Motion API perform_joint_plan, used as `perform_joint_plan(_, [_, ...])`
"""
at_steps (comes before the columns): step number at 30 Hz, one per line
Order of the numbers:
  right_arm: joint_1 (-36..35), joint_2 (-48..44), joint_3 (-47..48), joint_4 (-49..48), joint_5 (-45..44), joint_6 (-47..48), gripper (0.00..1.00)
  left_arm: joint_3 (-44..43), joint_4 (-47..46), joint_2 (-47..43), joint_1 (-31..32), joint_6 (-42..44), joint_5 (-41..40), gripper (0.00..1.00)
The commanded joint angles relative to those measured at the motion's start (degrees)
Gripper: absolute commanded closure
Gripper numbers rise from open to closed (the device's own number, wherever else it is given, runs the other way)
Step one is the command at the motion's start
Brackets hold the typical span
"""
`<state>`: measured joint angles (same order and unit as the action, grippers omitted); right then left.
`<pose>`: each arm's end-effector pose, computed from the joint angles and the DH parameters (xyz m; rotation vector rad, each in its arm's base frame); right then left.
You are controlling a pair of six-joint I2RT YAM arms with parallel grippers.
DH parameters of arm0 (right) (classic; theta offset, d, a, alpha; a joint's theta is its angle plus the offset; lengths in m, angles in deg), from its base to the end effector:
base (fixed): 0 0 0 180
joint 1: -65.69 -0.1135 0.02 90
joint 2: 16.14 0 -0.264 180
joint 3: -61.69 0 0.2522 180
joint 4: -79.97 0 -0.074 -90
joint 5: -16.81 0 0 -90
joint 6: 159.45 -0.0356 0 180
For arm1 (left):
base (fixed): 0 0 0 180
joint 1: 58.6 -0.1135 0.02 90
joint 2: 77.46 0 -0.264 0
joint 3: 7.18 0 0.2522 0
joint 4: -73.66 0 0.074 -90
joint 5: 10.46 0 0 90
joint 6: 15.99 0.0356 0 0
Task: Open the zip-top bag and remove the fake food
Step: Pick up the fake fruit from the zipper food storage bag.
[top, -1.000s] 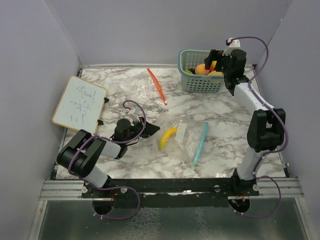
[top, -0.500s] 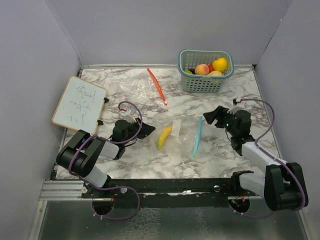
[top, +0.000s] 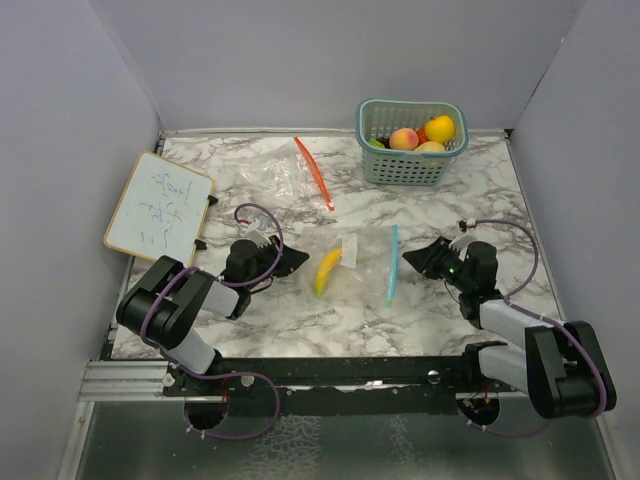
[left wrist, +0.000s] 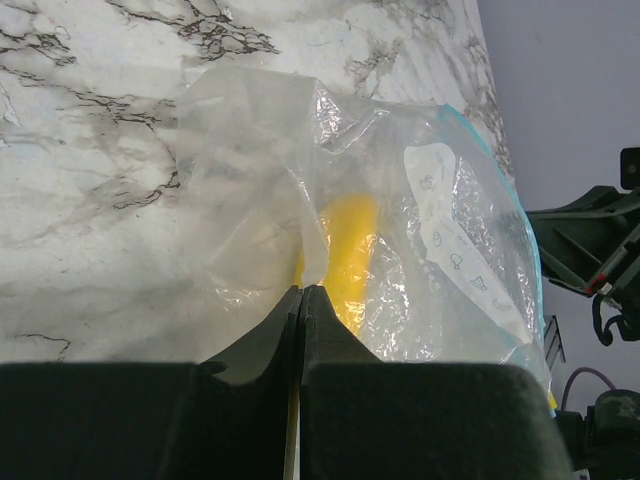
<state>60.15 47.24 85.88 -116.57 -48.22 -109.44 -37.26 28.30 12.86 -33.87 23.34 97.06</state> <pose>0.1929 0.0338 0.1492 0.3147 2.0253 0.9368 0.2235 -0.1147 0.1308 -0.2157 1.9815 -1.1721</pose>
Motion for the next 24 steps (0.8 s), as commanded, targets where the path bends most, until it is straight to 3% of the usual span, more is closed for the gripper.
perform_joint_plan(1, [0.02,6.37,0.74,-10.21,4.37,-2.43,0.82,0.38,-3.39,0.73,-0.30,-0.84,-0.57,1.00])
perform_joint_plan(7, [-2.82,13.19,3.25,-14.07,6.20,-2.74,0.94,0.43,-3.51,0.77,-0.33,-0.71,-0.23,1.00])
perform_joint_plan(17, [-15.59,26.55,10.08,-20.07,2.26,-4.73,0.95,-0.09,-7.85,4.85,0.47,-1.50,1.94,1.00])
perform_joint_plan(24, [-20.91,36.66,10.76,-32.30,1.98,-10.64,0.95,0.37,-13.10,3.48,1.23,-5.06,4.02,1.00])
